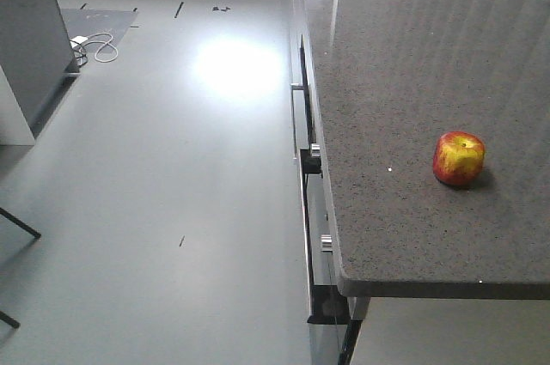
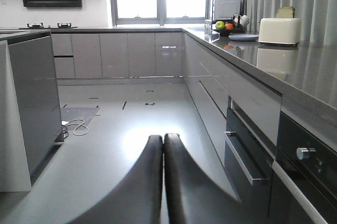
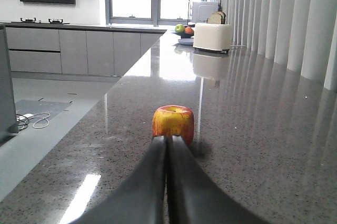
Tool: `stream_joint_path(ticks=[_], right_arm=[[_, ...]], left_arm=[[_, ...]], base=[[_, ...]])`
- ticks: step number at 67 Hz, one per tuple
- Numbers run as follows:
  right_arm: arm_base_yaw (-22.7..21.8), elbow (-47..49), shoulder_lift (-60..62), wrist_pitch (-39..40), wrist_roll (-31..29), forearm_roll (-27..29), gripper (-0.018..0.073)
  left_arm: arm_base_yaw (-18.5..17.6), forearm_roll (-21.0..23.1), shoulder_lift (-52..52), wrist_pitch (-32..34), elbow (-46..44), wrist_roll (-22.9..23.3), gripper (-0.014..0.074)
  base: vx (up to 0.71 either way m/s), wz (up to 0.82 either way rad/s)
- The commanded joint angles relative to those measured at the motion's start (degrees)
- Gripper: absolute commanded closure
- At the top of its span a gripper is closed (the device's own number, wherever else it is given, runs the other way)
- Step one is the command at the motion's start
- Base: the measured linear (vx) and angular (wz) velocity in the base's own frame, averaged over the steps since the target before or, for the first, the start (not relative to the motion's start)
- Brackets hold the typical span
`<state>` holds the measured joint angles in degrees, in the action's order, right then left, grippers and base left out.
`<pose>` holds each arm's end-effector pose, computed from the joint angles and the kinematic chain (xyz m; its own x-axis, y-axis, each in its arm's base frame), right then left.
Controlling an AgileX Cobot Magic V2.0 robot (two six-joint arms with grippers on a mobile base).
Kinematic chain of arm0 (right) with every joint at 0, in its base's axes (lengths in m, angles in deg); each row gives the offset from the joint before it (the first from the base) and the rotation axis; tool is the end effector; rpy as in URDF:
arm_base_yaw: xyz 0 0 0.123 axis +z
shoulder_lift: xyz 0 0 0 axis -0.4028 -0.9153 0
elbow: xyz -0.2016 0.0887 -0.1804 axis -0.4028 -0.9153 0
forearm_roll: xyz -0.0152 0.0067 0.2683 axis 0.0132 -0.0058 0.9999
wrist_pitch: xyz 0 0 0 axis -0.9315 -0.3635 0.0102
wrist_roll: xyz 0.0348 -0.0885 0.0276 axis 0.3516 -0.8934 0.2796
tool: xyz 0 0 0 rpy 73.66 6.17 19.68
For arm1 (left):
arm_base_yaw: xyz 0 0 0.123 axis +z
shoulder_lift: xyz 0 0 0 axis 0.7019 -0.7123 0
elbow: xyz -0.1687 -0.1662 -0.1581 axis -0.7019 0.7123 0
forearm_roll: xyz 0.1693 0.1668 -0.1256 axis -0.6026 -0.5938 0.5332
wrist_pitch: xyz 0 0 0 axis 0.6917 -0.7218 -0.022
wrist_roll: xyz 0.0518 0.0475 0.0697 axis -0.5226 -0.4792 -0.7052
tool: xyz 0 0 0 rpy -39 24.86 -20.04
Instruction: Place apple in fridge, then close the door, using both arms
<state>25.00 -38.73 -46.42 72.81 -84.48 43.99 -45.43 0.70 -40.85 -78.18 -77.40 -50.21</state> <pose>0.0822 0.0017 0.2037 0.0642 -0.0203 -0.9977 -0.0203 0.9996 -0.0216 0.0820 -0.0012 0.2044 0.0552 -0.0778 -0.9954 0.0189 0.9969 -0.0769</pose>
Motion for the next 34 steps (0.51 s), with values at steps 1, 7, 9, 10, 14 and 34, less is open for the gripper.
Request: stream_joint_path(ticks=[1, 7, 9, 10, 14, 34], right_arm=[[0.0, 0.3, 0.1, 4.2, -0.3, 0.0, 0.0562], [0.0, 0.3, 0.1, 4.2, -0.3, 0.0, 0.0562], [0.0, 0.3, 0.1, 4.2, -0.3, 0.0, 0.0562], [0.0, 0.3, 0.1, 4.2, -0.3, 0.0, 0.0562], [0.0, 0.3, 0.1, 4.2, -0.3, 0.0, 0.0562], [0.0, 0.3, 0.1, 4.2, -0.3, 0.0, 0.0562]], left_arm=[[0.1, 0.2, 0.6, 4.3, -0.9, 0.5, 0.0603], [0.1, 0.2, 0.6, 4.3, -0.9, 0.5, 0.0603], [0.1, 0.2, 0.6, 4.3, -0.9, 0.5, 0.0603], [0.1, 0.2, 0.6, 4.3, -0.9, 0.5, 0.0603], [0.1, 0.2, 0.6, 4.3, -0.9, 0.5, 0.0603], [0.1, 0.2, 0.6, 4.3, -0.9, 0.5, 0.0603]], base=[[0.00, 0.00], [0.00, 0.00], [0.00, 0.00], [0.00, 0.00], [0.00, 0.00], [0.00, 0.00]])
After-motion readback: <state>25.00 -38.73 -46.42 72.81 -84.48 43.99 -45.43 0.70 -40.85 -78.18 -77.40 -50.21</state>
